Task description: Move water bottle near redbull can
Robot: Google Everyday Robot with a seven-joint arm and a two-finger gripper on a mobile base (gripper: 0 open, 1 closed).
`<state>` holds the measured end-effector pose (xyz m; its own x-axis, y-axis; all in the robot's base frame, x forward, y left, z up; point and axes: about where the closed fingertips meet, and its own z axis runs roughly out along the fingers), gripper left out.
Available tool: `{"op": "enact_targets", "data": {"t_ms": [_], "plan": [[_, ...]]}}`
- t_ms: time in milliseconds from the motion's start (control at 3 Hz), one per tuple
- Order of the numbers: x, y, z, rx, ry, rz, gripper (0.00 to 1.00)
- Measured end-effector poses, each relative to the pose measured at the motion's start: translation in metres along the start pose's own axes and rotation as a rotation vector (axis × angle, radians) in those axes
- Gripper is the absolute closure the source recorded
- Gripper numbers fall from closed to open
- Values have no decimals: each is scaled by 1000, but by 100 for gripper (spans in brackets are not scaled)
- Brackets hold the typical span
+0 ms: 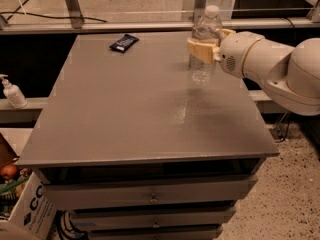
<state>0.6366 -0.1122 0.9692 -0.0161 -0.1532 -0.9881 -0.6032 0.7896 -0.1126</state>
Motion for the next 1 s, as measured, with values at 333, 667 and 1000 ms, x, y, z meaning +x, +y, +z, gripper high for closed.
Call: {"op": "enact_targets", "data": {"t_ms": [333,667,1000], "plan": [[0,0,0,0,0,0,100],[2,-8,4,9,-1,5,100],[4,-30,7,42,-5,34,100]]}}
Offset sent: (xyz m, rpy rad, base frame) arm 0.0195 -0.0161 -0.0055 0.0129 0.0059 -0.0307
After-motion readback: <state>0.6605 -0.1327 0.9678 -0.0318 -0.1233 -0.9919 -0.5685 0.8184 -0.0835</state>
